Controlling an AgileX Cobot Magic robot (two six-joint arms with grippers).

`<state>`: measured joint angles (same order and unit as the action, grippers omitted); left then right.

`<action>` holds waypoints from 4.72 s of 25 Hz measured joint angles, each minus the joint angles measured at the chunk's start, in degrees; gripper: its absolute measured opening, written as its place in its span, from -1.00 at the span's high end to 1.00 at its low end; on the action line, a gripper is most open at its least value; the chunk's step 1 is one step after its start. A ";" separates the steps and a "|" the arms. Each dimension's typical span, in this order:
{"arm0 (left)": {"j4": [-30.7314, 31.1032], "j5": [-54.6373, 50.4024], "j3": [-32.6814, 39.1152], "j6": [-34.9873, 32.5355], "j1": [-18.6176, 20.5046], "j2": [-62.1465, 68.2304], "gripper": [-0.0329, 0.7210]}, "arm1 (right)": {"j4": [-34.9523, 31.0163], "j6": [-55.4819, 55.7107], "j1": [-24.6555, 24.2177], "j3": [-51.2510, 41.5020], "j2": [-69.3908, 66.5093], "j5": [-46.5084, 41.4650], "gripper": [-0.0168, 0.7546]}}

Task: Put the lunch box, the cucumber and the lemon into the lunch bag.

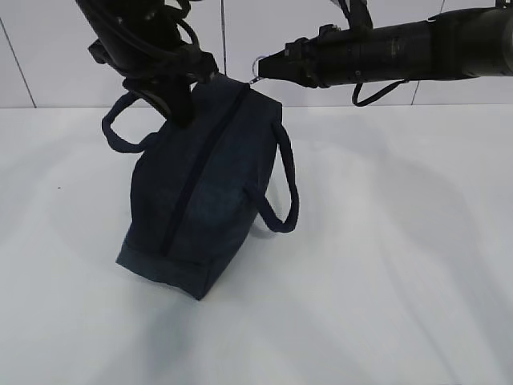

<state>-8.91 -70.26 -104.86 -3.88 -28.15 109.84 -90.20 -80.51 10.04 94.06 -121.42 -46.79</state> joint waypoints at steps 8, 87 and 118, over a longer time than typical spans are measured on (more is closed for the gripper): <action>-2.40 -0.51 0.00 -1.27 0.00 -3.71 0.93 | 0.00 0.00 -0.62 0.13 0.00 0.53 0.95; -13.06 13.39 -0.07 -1.73 -0.62 9.56 0.89 | -9.40 2.64 -8.31 0.33 6.50 -13.76 -0.05; -3.40 15.62 -0.21 -1.73 1.19 -6.91 0.06 | 2.97 12.81 -8.31 0.33 19.65 -9.00 -0.01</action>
<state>-12.30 -54.64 -105.07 -5.61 -26.96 102.93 -87.23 -67.70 1.73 94.40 -101.78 -55.79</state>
